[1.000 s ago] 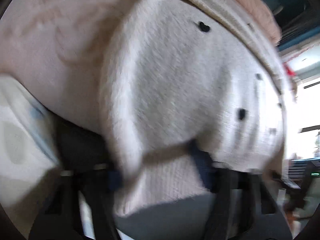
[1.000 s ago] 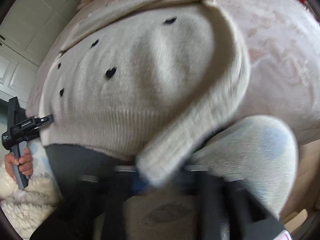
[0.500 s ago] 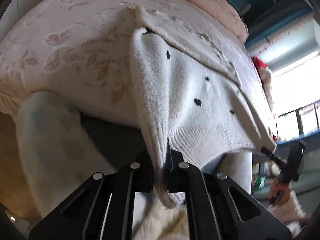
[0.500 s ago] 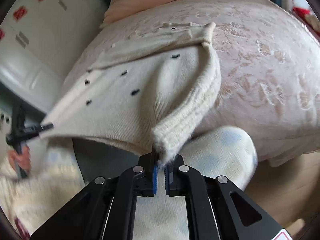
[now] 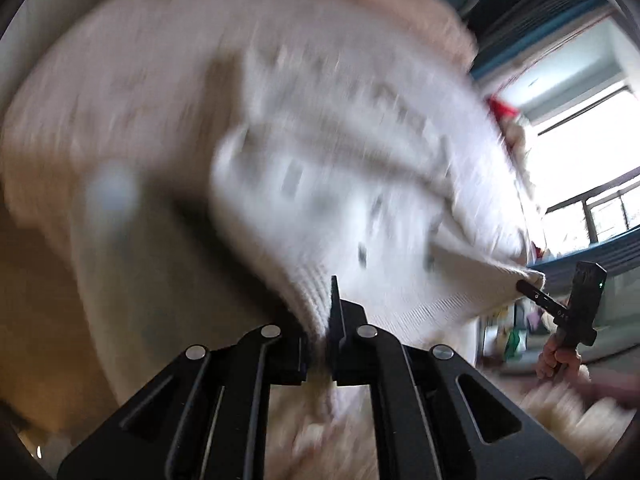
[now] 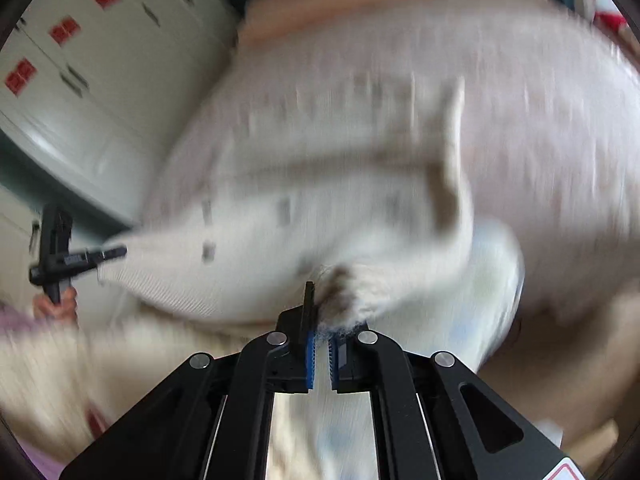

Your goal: Fold small clothes

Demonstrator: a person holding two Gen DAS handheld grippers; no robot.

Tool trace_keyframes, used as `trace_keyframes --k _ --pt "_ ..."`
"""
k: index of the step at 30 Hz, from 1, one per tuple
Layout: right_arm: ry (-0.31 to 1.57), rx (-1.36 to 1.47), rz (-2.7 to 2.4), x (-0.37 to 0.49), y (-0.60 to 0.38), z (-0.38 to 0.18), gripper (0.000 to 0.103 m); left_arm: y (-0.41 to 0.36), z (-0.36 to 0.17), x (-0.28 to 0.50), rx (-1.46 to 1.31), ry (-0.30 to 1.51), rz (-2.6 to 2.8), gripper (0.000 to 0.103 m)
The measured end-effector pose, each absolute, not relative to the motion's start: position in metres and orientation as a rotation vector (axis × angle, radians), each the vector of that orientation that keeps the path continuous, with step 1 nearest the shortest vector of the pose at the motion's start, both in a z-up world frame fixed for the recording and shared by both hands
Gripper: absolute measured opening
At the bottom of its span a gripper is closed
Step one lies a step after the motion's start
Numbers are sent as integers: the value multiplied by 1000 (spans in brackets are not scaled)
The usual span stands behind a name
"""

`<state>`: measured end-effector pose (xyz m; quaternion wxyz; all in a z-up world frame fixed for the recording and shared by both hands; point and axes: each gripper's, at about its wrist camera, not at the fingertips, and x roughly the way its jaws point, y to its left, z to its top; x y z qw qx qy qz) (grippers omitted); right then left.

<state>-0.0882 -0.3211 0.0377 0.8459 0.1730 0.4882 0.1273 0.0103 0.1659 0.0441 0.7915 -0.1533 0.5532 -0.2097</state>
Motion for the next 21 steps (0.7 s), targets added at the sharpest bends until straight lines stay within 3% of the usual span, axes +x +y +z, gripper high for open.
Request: trace_keyframes --k 3,6,14,15,16,17,18,19,21 --pt "868 392 240 -20 -348 62 4 153 60 75 -330 1081 -437 6" --pt "804 425 214 45 -359 52 4 137 54 132 -302 1009 -393 6" --pt "922 590 38 158 -376 -75 13 114 -64 253 -331 1146 -168 16" --pt "908 601 33 158 -378 -77 18 111 -68 255 -335 1145 -159 21" --pt "883 614 29 155 -381 -76 36 110 -72 257 -346 1139 -160 27" --pt "845 623 8 148 -385 -70 46 113 -74 254 -361 1130 -166 31" --pt "807 619 -19 143 -390 -64 62 117 -71 252 -382 1107 -180 47" --pt "778 602 -34 138 -393 -59 65 121 -66 246 -380 1080 -166 72" --pt "769 563 -37 133 -394 -53 66 129 -51 235 -340 954 -135 85"
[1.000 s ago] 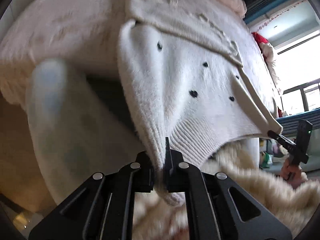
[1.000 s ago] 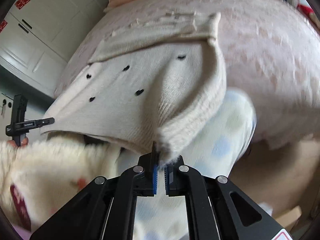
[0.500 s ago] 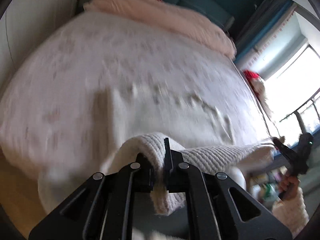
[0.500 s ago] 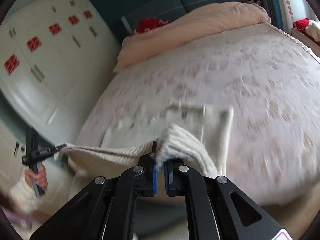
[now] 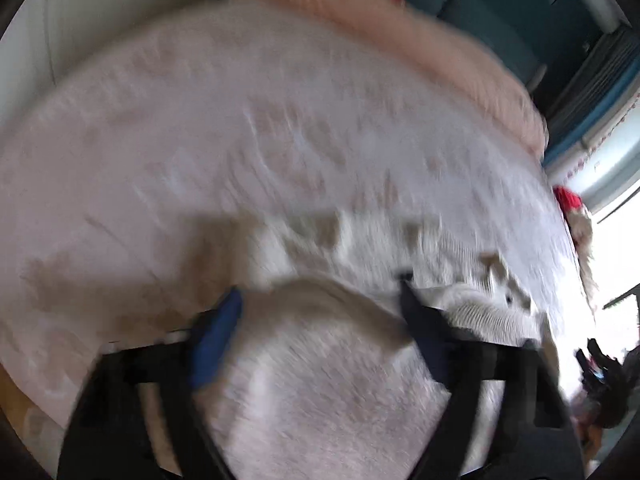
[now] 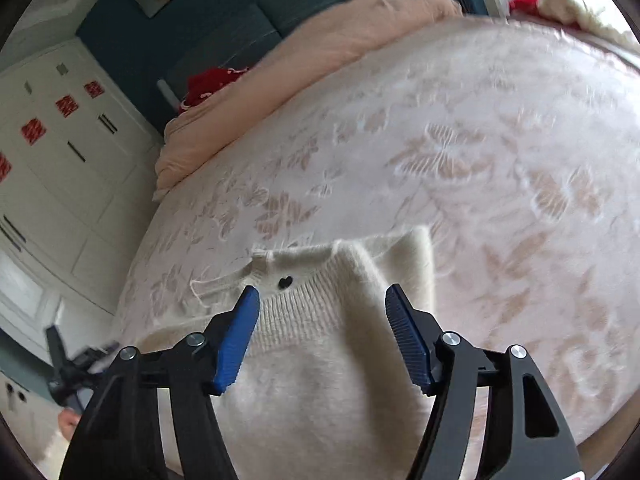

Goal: Fold small clothes
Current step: 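Fold the hem up toward the collar and open both tools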

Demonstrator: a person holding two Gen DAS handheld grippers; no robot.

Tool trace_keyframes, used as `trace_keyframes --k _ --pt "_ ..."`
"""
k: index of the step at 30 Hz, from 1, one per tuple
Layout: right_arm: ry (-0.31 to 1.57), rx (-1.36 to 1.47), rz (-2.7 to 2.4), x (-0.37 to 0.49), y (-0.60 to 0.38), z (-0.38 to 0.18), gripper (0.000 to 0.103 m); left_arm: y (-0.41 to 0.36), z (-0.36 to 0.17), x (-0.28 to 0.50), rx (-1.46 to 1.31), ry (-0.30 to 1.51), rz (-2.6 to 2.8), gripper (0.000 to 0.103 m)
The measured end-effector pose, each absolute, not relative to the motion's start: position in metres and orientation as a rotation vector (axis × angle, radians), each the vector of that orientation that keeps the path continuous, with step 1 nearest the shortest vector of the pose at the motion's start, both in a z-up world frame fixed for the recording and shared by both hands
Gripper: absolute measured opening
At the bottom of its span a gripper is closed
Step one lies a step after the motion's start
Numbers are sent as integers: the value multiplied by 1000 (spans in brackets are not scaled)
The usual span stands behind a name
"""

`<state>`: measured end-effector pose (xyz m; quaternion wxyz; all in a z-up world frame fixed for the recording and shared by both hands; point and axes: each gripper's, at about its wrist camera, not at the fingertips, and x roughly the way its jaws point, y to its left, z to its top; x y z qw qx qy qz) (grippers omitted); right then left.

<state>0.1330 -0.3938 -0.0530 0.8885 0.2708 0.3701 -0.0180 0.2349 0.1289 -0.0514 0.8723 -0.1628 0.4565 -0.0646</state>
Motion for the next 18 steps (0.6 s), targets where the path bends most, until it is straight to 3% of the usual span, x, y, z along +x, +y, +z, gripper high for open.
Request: trace_keyframes --k 3,11,12,13,14,15,18 --pt "817 487 -51 142 -393 -59 73 127 -44 230 -245 929 -146 88" --pt "945 505 -94 188 -388 -112 73 92 -82 268 -118 1039 -152 87" --pt "955 513 -97 190 -387 -117 71 89 -87 272 -124 1056 -156 76" --pt "964 520 -93 191 -385 -121 55 88 -92 276 -147 1078 -180 40" --pt "973 527 -73 191 -382 -124 37 87 -97 279 -174 1119 -198 21" --pt "985 527 -61 191 -380 -124 10 88 -98 280 -202 1133 -210 10" --pt "866 554 -20 176 -378 -89 8 97 -61 270 -266 1023 -236 9"
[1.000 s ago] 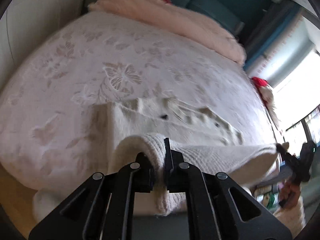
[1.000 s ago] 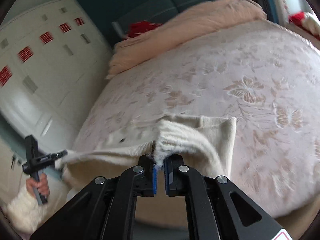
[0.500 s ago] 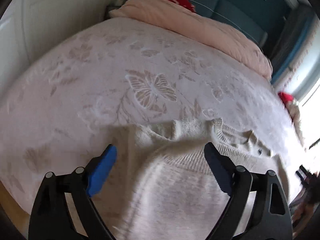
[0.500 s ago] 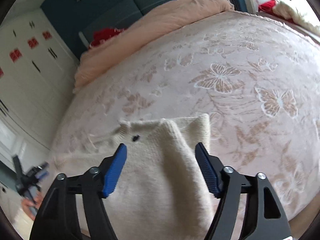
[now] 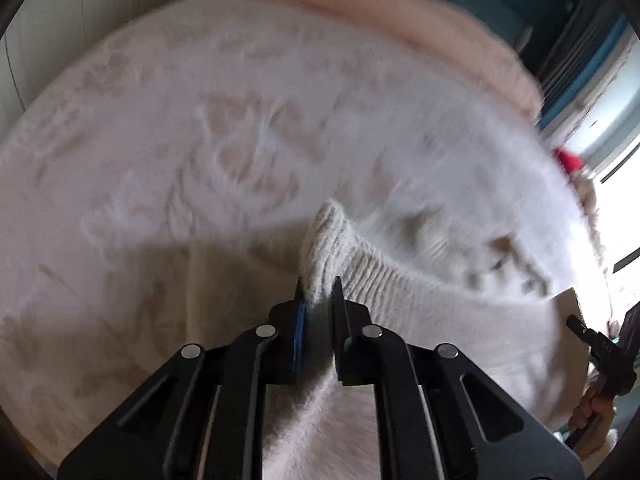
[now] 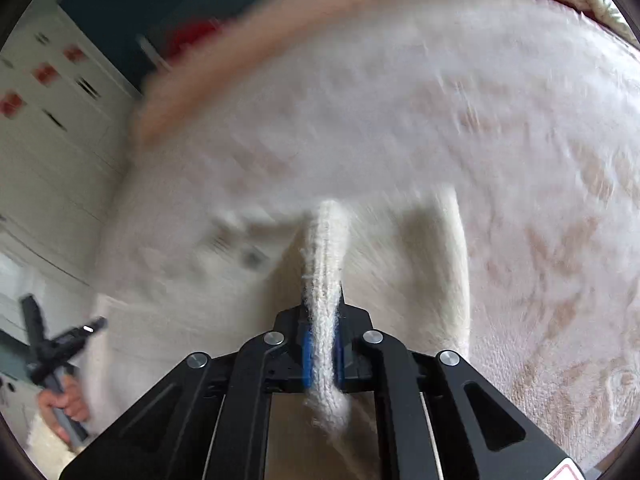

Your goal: Fold small clothes

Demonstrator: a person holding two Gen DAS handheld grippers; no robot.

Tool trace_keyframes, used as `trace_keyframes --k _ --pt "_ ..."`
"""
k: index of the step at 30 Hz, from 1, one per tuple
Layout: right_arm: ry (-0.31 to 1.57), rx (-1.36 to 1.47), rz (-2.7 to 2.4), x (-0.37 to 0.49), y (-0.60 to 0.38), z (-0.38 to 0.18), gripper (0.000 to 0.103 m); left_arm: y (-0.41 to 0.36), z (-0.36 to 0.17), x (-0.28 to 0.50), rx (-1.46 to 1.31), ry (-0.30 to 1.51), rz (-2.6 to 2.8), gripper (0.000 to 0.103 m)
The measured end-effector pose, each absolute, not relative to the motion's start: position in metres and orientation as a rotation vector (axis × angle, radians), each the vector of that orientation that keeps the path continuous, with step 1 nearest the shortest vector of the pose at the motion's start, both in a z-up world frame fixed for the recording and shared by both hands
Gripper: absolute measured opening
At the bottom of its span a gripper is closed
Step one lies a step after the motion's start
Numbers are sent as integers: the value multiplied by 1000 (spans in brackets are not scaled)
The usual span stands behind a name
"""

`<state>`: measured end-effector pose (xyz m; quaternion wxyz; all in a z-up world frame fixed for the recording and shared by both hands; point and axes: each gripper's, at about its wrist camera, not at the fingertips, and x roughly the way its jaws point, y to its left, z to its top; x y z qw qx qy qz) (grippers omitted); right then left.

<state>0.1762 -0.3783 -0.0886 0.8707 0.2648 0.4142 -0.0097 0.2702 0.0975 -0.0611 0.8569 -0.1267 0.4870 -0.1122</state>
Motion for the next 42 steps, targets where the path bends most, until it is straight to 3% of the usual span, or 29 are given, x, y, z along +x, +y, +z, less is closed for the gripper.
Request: trace_keyframes --k 3,6,9,12,17,20,21,22,28,33,38,41,42 --pt "671 576 -2 155 -388 -26 8 105 -11 263 -297 924 -254 9" --pt "580 542 -48 153 -401 -2 7 110 5 277 -279 881 -196 9" --pt "718 522 -125 181 -413 -51 7 110 -24 301 -267 955 -137 9" --pt "966 530 -190 207 -418 -139 7 96 -99 324 -162 1112 -49 9" --pt "930 533 -169 204 -411 -122 12 92 -110 322 -146 1096 -21 10" --pt "846 451 -180 188 -396 -82 24 92 -85 313 -162 1055 -61 17" --pt "817 450 -172 182 -392 -71 36 91 -74 306 -151 1040 -58 23" --pt "792 461 -153 176 -386 -63 40 88 -69 299 -134 1032 -42 33" --pt "822 472 82 162 -301 -72 39 61 -46 237 -223 952 -172 59" --pt "996 368 54 179 -271 -129 32 40 -108 222 -149 1083 -154 60" --pt "889 377 58 148 -275 -79 36 61 -82 206 -204 1021 -166 60" --pt "957 343 -11 139 -291 -99 36 81 -83 195 -215 1009 -126 65" --pt "1006 348 -32 140 -299 -115 29 83 -91 197 -203 1027 -114 65"
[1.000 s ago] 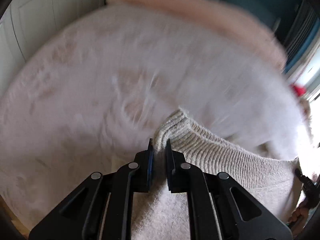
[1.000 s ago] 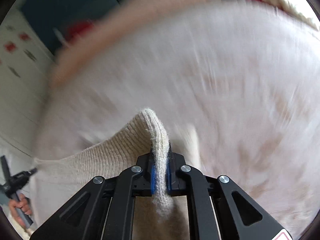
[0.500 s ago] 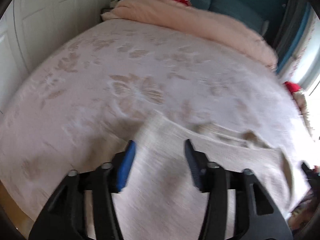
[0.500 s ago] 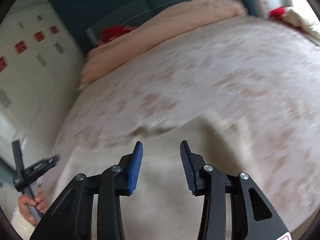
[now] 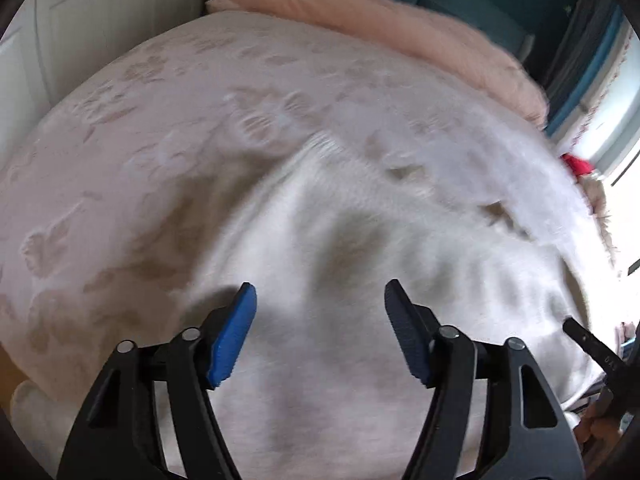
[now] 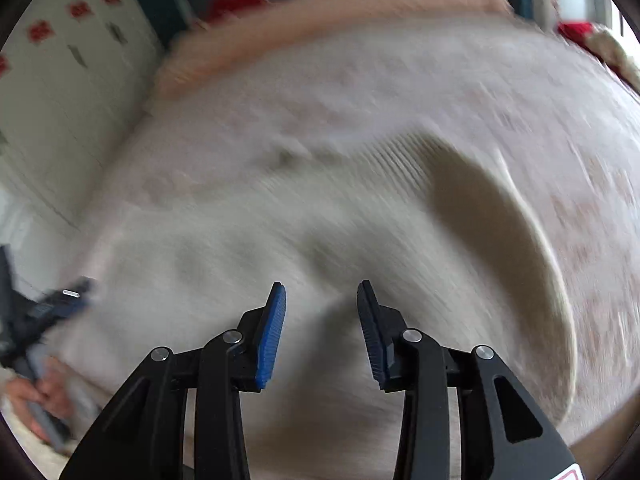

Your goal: Fold small clothes

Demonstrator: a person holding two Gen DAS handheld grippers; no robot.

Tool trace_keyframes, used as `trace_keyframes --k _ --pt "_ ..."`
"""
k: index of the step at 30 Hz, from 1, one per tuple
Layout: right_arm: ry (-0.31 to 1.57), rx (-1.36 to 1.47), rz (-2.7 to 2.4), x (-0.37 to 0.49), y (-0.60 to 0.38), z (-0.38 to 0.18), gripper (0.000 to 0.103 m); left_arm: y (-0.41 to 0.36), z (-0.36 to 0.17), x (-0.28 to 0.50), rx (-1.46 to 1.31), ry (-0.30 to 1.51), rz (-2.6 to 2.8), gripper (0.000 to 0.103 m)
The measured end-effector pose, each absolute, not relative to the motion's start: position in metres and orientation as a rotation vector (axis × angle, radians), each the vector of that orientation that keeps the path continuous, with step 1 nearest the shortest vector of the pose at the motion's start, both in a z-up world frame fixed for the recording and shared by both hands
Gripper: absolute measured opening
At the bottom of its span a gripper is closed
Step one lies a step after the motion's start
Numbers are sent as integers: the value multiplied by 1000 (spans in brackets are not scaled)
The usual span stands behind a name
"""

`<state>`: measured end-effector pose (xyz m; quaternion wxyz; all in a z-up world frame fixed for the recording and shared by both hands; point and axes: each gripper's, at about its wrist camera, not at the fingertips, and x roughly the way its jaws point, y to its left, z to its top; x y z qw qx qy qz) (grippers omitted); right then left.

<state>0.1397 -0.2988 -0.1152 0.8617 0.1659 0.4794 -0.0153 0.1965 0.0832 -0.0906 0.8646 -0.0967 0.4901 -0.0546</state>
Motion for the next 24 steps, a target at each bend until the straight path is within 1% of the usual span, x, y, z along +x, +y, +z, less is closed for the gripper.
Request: trace_keyframes --k 1,2,3,6,7,9,11,12,13,16,18,21,22,24 --pt "1008 379 -20 136 -304 -120 29 88 -101 197 -189 1064 -106 62" --pt "984 412 -22 130 -307 -114 30 92 -103 194 -185 1056 -110 61" --pt "979 423 -27 128 -307 -107 35 93 -99 190 -180 1033 -115 61" --pt "923 402 -24 118 -300 -81 35 102 -83 176 -220 1016 -123 61" --pt "916 401 -18 115 -299 -76 35 108 -76 169 -257 998 -128 64" --pt "896 399 4 112 -292 -67 36 118 -69 157 -297 976 -121 67" --pt "902 392 57 120 -279 -64 30 127 -68 143 -308 967 -101 68" --pt "908 385 87 129 -272 -64 17 131 -72 136 -316 972 -93 68" --pt "914 373 119 140 -262 -63 12 134 -73 131 -322 979 -87 68" --pt "958 317 213 170 -218 -65 12 145 -85 117 -376 1010 -67 68" --pt "1008 276 263 196 -185 -76 12 153 -95 112 -437 1043 -64 68" --pt "1099 198 272 238 -148 -102 12 156 -101 107 -443 1052 -64 68" --pt "1151 180 249 257 -140 -120 9 156 -102 107 -443 1053 -66 68" --pt "1160 192 224 272 -137 -138 6 158 -102 107 -461 1051 -74 68"
